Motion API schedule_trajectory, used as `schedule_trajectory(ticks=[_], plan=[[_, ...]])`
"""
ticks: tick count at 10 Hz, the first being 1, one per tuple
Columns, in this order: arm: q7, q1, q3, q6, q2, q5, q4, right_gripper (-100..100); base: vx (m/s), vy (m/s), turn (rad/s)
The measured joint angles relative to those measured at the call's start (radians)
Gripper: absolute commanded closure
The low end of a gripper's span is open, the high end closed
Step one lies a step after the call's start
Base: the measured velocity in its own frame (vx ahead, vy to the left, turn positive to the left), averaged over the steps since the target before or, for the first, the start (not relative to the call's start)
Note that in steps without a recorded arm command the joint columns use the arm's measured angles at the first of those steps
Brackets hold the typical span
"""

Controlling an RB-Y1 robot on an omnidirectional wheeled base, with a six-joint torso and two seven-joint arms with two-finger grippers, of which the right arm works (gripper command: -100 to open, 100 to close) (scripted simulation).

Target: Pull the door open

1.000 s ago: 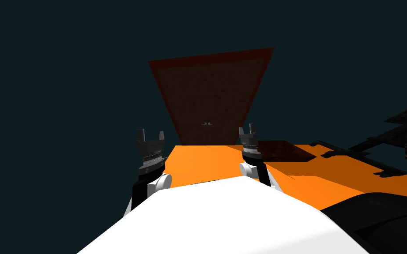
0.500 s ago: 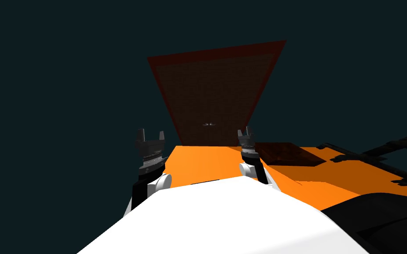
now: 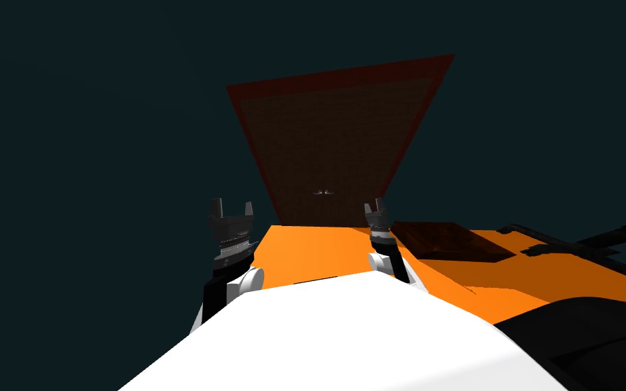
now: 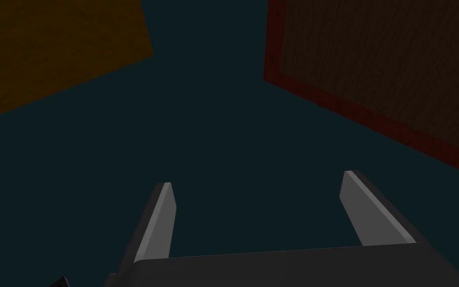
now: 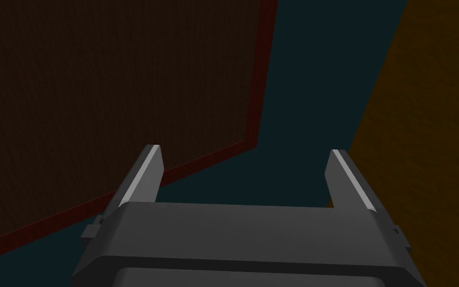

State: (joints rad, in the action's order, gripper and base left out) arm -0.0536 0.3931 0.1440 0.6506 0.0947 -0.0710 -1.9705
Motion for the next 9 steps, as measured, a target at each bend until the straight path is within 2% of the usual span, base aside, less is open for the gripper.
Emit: schedule_trajectory(ticks=[6, 9], plan=[[-0.031, -0.028, 0.026, 0.029, 0.02, 0.014, 0.147, -100, 0.101, 0.021, 0.037], [-0.047, -0.04, 0.039, 0.034, 0.029, 0.022, 0.212, -100, 0.094, 0.009, 0.036]])
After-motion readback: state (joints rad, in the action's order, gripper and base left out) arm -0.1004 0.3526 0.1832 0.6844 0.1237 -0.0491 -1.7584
